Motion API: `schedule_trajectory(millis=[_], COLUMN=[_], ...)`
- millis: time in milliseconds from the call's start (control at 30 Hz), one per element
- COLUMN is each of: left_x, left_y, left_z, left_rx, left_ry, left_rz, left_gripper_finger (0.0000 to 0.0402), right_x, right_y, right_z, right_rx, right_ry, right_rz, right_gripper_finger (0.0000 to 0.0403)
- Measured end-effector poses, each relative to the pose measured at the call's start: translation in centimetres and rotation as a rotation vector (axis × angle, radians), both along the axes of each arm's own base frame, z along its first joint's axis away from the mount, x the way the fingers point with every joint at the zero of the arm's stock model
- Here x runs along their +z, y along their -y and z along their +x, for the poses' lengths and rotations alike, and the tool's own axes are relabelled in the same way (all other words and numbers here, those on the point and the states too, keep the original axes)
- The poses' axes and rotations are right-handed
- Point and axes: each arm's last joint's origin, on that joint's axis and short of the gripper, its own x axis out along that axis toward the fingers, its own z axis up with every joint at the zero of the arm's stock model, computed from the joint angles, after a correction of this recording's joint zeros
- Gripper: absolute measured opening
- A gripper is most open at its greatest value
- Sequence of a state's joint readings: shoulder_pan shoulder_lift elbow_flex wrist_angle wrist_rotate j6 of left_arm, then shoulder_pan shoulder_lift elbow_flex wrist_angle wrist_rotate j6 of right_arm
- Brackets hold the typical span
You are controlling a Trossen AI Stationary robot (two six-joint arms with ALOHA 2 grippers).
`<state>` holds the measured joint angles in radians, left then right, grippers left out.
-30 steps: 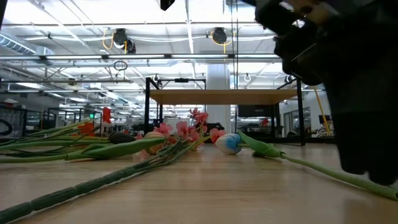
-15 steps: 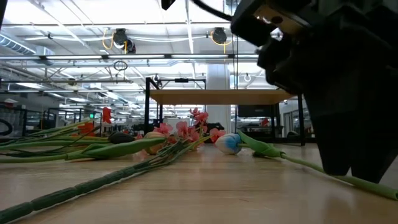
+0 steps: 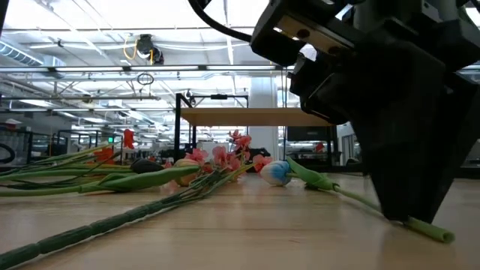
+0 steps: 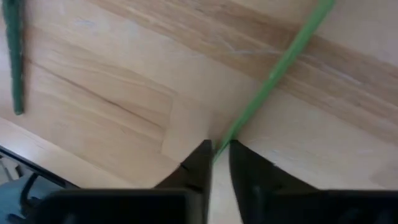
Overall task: Pick and place flowers into a vace then onto a shelf
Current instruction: Put the white flower into the right transparent vase
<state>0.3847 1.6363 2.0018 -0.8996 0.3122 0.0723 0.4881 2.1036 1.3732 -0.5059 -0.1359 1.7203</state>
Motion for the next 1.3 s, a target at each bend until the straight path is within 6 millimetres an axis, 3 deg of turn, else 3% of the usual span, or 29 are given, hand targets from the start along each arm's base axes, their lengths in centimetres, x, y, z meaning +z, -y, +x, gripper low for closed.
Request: schedule_trajectory(millis=[67, 300, 700, 1000, 1300], left_x=[0.1, 0.2, 0.1, 0.1, -0.2], left_y=[0.0, -0.1, 0.0, 0.0, 0.0], left_z=[0.1, 0.1, 0.1, 0.0, -0.1], left_rx=[0.001, 0.004, 0.019, 0.018, 0.023], left_ry=[0.010, 0.022, 0.013, 0.008, -0.031], left_rz=[0.003, 0.007, -0.014, -0.015, 0.007], left_gripper_finger=[0.0097, 0.0097, 0.0097, 0.0097, 0.0097], right_x=[0.0, 0.8, 7.4, 10.2, 14.9], right_y=[0.0, 0.1, 0.4, 1.2, 2.4], right_z=[0.0, -0.1, -1.6, -1.5, -1.8], right_rx=[0.004, 0.003, -0.053, 0.011, 0.023], right_ry=[0.001, 0.027, 0.269, 0.423, 0.678], right_rz=[-0.003, -0.025, -0.207, -0.289, -0.477], right_gripper_finger=[0.0008, 0.0002, 0.0000, 0.0000, 0.0000])
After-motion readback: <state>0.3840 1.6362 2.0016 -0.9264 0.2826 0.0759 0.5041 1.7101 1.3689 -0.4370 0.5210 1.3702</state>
